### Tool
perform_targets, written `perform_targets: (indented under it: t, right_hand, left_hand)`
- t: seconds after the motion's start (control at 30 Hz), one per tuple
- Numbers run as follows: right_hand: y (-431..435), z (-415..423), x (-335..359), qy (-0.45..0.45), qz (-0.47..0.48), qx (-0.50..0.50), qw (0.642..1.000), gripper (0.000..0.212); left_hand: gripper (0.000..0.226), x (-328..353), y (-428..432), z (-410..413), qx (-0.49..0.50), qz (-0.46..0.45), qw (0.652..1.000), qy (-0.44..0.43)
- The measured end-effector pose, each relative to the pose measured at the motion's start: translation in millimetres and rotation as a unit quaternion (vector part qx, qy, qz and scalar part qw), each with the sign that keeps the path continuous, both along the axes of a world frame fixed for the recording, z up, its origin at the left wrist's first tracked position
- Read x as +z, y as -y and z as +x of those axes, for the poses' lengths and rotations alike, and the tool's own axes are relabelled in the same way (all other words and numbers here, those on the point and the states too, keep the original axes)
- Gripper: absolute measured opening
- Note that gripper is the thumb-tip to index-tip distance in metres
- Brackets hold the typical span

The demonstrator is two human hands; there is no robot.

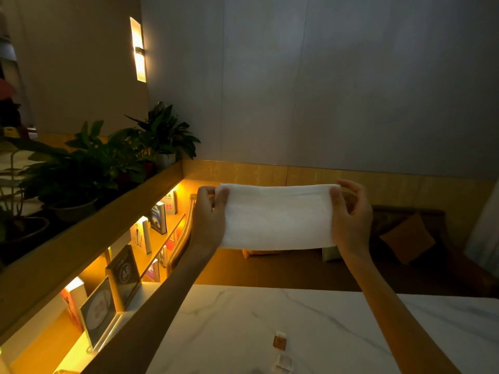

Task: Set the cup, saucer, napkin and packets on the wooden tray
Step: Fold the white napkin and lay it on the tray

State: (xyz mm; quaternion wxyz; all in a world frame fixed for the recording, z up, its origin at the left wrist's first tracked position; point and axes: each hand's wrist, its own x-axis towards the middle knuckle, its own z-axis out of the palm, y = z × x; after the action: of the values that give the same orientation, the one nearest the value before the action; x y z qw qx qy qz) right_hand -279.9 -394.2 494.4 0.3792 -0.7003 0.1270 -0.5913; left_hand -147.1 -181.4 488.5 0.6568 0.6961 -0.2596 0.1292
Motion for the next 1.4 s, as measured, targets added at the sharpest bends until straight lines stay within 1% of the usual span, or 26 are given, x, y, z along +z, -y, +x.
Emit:
perform_targets:
  t: [0.13, 0.27, 0.33, 0.47, 0.53, 0.7, 0.83, 0.93, 1.03, 1.13, 1.23, 1.33, 1.4]
  right_hand:
    - [-6.0, 3.8, 9.7, 0.023, -0.018, 0.001, 1.0, 0.037]
    - [-8.4, 4.1, 13.9, 0.036, -0.084, -0.037, 0.995, 0.036]
    - [-9.2, 5.0, 14.1, 0.034, -0.096, -0.037, 0.994, 0.036]
    - [-12.3, 9.9, 13.4, 0.021, -0.032, -0.007, 0.999, 0.037]
    - [-9.8, 10.9, 11.3, 0.002, -0.019, 0.005, 1.0, 0.039]
    - [2.3, 7.9, 2.5, -0.032, 0.025, 0.048, 0.998, 0.043]
    - [4.1, 5.1, 1.2, -0.043, 0.063, 0.072, 0.994, 0.04]
    - [2.1, 2.7, 2.5, -0.079, 0.065, 0.069, 0.992, 0.036]
    - [-17.0, 8.2, 1.7, -0.099, 0.055, 0.033, 0.993, 0.032]
    - [-55.4, 22.4, -5.5, -0.093, 0.026, 0.032, 0.995, 0.025]
    - [-90.1, 33.1, -12.3, -0.059, -0.001, 0.053, 0.997, 0.021]
    - [-102.7, 32.7, -12.7, -0.025, -0.006, 0.051, 0.998, 0.019]
    - [-104.1, 29.1, -12.6, -0.012, -0.016, 0.05, 0.999, 0.02]
  left_hand:
    - [0.028, 20.0, -3.8, 6.7, -0.001, -0.027, 1.0, 0.012]
    - [0.028, 34.5, -9.4, 8.2, 0.007, -0.022, 0.999, 0.032]
    - [0.03, 37.3, -10.9, 7.8, 0.012, -0.025, 0.999, 0.033]
    - [0.036, 35.2, -12.8, 6.6, -0.009, -0.024, 1.0, -0.016]
    - [0.037, 33.7, -15.6, 8.4, -0.023, -0.009, 0.999, -0.038]
    - [0.035, 33.6, -24.8, 10.4, -0.06, 0.03, 0.996, -0.06]
    - [0.035, 35.5, -27.6, 7.6, -0.07, 0.035, 0.993, -0.084]
    - [0.038, 33.6, -24.3, 3.1, -0.046, 0.031, 0.993, -0.105]
    - [0.038, 27.1, -8.4, -12.2, -0.027, 0.03, 0.992, -0.121]
    - [0.035, 19.3, 15.1, -36.5, -0.034, 0.015, 0.994, -0.107]
    - [0.032, 12.5, 30.7, -61.0, -0.086, -0.026, 0.993, -0.08]
    - [0.029, 9.1, 31.4, -73.2, -0.109, -0.065, 0.99, -0.06]
    - [0.03, 9.2, 27.2, -74.5, -0.117, -0.071, 0.989, -0.051]
